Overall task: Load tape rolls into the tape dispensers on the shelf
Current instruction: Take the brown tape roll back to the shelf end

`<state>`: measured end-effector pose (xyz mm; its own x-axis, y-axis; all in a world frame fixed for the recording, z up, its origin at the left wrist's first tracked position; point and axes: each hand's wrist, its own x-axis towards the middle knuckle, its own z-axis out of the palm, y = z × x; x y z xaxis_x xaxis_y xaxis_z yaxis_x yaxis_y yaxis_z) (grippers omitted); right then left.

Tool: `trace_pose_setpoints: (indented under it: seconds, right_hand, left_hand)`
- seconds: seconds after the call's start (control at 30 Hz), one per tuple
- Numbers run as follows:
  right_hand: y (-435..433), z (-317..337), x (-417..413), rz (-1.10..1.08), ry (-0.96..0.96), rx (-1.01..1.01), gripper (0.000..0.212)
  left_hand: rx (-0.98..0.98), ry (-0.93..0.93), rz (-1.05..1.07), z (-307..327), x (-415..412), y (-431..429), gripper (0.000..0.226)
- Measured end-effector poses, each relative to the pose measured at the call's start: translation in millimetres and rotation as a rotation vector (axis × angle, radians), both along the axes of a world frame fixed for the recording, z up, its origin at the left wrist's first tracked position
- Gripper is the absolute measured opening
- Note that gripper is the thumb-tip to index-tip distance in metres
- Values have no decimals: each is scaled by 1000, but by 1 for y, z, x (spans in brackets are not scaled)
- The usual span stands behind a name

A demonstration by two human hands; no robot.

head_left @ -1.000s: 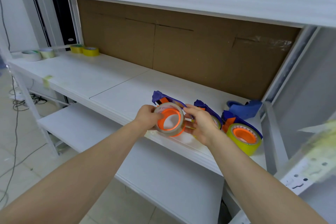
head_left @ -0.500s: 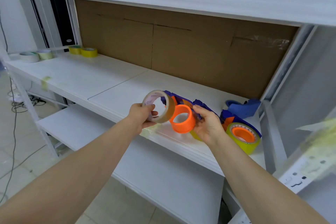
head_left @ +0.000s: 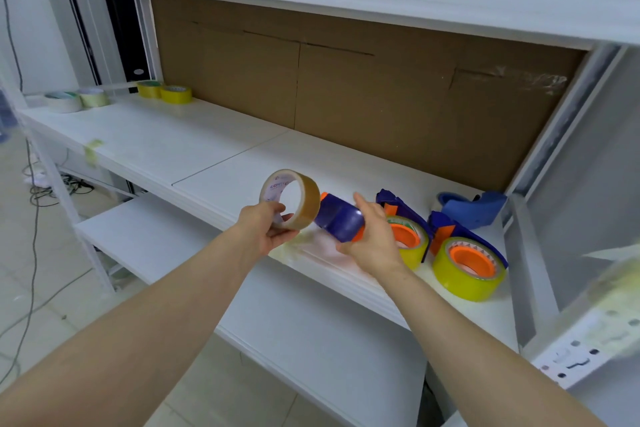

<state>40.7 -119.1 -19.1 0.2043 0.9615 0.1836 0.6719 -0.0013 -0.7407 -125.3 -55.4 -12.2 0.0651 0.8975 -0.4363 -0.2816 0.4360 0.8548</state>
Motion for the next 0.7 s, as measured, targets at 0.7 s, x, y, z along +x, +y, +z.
trace_pose_setpoints:
  seconds: [0.7]
  right_hand:
    - [2, -34, 1, -44, -480, 85, 59]
  left_hand:
    - [-46, 21, 2, -14, -3, 6, 12]
